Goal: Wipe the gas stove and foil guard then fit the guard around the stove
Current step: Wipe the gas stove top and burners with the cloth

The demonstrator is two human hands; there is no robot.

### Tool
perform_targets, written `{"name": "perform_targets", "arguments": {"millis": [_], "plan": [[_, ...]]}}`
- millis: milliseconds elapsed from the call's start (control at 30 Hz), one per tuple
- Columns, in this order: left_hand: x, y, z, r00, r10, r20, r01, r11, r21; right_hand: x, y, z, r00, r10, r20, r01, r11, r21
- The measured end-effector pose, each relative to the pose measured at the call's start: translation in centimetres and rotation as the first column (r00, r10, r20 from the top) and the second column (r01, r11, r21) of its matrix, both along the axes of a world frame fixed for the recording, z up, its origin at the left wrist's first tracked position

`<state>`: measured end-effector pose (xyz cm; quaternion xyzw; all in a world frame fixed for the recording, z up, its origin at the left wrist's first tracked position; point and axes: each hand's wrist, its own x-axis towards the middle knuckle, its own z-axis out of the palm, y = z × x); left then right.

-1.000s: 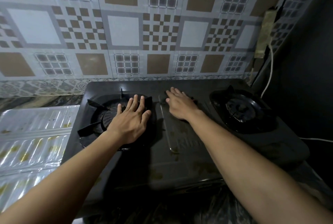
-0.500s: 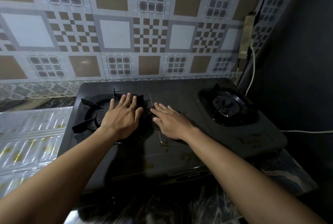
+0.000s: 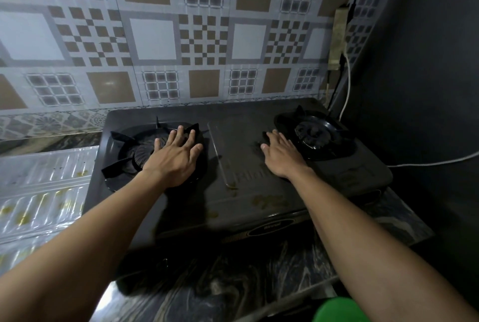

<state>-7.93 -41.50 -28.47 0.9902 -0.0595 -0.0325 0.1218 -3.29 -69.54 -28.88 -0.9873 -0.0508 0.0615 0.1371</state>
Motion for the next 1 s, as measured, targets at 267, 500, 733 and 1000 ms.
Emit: {"name": "perform_targets", "arguments": {"millis": [267,500,733,1000], "plan": [[-0.1,0.2,-0.3,1.000,-0.008,0.008,0.008,1.000,0.028,-4.5,5.8,0.2,0.990,0.132,0.055,-0.132,0.991,0.003],[-0.1,0.1,-0.1,1.000,-0.030,0.008,0.030,0.997,0.065,-11.1,10.5,-1.0,0.940,0.312,0.142,-0.321,0.946,0.047],[-0.3,-0.7,0.1,0.998,-0.021,0.056,0.015,0.995,0.099,-11.9,7.9,-1.3,0.932,0.334,0.143,-0.340,0.940,0.018],[-0.4,-0.7,-0.2,1.000,0.002,0.030,-0.005,0.993,0.118,-6.5,-1.2,-0.7,0.995,0.061,0.081,-0.060,0.998,-0.022]]}}
